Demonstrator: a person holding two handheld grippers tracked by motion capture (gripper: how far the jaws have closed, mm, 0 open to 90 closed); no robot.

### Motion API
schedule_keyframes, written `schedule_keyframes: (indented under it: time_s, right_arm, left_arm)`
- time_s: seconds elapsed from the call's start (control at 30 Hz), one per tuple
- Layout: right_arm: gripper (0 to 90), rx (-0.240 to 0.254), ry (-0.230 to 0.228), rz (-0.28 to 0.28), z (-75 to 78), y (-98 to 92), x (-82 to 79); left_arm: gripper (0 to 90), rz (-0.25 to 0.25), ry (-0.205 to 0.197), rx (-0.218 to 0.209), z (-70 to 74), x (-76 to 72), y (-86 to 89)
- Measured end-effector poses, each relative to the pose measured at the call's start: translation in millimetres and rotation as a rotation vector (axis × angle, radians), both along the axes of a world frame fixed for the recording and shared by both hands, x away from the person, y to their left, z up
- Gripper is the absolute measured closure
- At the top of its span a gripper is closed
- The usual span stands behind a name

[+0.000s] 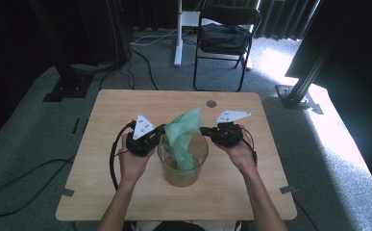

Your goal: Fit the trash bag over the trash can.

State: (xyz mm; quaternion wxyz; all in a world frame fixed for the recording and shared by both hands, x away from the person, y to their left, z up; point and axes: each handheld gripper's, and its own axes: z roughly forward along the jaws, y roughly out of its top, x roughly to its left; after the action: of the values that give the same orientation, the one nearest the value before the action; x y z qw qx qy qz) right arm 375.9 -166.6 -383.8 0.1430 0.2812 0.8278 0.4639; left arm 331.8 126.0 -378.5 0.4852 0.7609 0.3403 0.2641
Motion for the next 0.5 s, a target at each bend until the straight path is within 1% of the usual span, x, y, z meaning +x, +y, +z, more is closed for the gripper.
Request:
schedule_keyframes:
  time_s: [0.13, 0.27, 0.43, 0.5]
  right_arm:
    - [90.0, -0.009, 0.012, -0.009, -4.7, -10.8, -3.0]
    - [90.0, -0.014, 0.015, -0.01, -6.9, -15.5, -5.4]
    - [90.0, -0.025, 0.021, -0.016, -9.8, -21.4, -7.5]
    - [90.0, -0.027, 0.028, -0.015, -11.6, -23.7, -8.2]
  left_arm:
    - [88.5, 0.024, 0.012, -0.013, -4.0, 1.5, 9.3]
    - [88.5, 0.044, 0.031, -0.015, -9.4, 3.4, 16.7]
    - [88.5, 0.073, 0.062, -0.012, -19.6, 5.9, 27.4]
    - [88.5, 0.083, 0.082, -0.021, -24.0, 7.0, 32.6]
